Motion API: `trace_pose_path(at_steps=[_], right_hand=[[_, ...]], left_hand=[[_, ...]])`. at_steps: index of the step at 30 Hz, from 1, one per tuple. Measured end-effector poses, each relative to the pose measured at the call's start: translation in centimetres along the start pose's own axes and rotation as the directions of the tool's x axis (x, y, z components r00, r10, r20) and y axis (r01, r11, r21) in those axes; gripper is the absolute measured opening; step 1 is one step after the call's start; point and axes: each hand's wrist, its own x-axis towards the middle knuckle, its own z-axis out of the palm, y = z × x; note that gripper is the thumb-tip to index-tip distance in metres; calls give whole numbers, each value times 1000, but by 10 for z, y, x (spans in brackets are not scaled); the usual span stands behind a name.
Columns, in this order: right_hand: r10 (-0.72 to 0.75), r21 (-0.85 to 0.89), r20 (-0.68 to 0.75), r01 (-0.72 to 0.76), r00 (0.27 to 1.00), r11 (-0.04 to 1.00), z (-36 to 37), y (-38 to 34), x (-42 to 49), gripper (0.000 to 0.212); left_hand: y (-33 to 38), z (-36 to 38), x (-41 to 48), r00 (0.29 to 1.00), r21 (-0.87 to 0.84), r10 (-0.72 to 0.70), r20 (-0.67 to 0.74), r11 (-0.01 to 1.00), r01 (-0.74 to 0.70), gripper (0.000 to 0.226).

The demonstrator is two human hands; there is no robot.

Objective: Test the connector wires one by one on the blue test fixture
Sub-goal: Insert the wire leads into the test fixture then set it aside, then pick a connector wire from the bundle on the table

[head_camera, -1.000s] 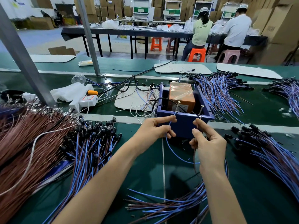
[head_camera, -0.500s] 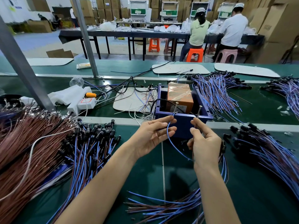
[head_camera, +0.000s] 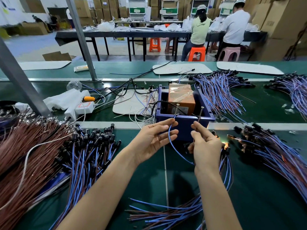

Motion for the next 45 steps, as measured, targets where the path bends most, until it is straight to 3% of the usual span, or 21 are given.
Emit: trace_pose_path(at_steps=[4,7,9,11,13,15,18,20,21,23,25,26,28,30,32,35,37,40,42,44,45], right_hand=[[-19,-7,20,19,1000,1000,-1,-2,-1,29],[-107,-67,155,119,982,991,-9,-9,-9,33],[-110,-107,333,154,937,982,-19,-15,-17,30],[-53,-114,506,127,861,985,-29,-19,-22,21],[56,-173,629,69,775,982,-35,-19,-25,18],[160,-327,685,104,711,939,-34,-12,-29,23],[195,-527,687,295,700,797,-28,6,-39,30],[256,-595,699,345,667,726,-28,13,-46,25],[298,-625,706,367,643,689,-28,16,-49,23],[330,-664,713,443,619,603,-30,20,-51,25],[345,-673,719,481,603,562,-31,21,-53,31],[365,-670,724,471,585,574,-31,20,-53,32],[423,-670,730,443,536,596,-33,17,-56,34],[468,-679,729,441,499,587,-33,16,-58,37],[430,-677,725,440,538,590,-32,18,-56,33],[217,-659,669,431,711,616,-26,23,-55,11],[187,-708,629,456,755,539,-22,23,-58,19],[274,-726,661,503,699,468,-20,25,-58,21],[345,-715,689,521,637,466,-24,24,-55,40],[380,-689,713,491,589,533,-24,20,-53,49],[380,-667,711,398,592,630,-21,14,-53,52]], left_hand=[[-1,-2,0,999,89,3,46,996,-8,34],[1,-7,-5,978,232,-28,207,973,-21,43],[6,-9,-10,893,265,-84,443,963,-40,33],[13,-10,-15,725,212,-127,677,977,-26,21],[25,-10,-20,663,149,-111,740,989,-1,14],[44,-12,-30,741,135,-38,670,988,-71,9],[75,-19,-49,927,315,138,349,914,-255,9],[90,-25,-60,965,601,217,149,755,-263,17],[93,-28,-65,970,776,236,65,598,-198,18],[96,-35,-74,971,989,226,-76,142,44,12],[87,-42,-87,967,929,151,-208,-279,243,13],[78,-46,-94,959,866,103,-266,-411,284,18],[54,-52,-105,947,768,71,-313,-568,297,24],[35,-57,-113,950,686,144,-277,-663,301,25],[25,-61,-112,948,630,214,-236,-709,317,31],[24,-59,-103,935,625,309,-177,-698,349,31],[27,-57,-94,919,677,377,-112,-649,348,28],[41,-51,-80,884,791,466,-33,-529,308,26],[53,-45,-69,845,856,535,10,-441,270,27],[65,-32,-58,789,906,610,71,-370,204,28],[70,-23,-52,759,928,641,116,-342,147,29]])
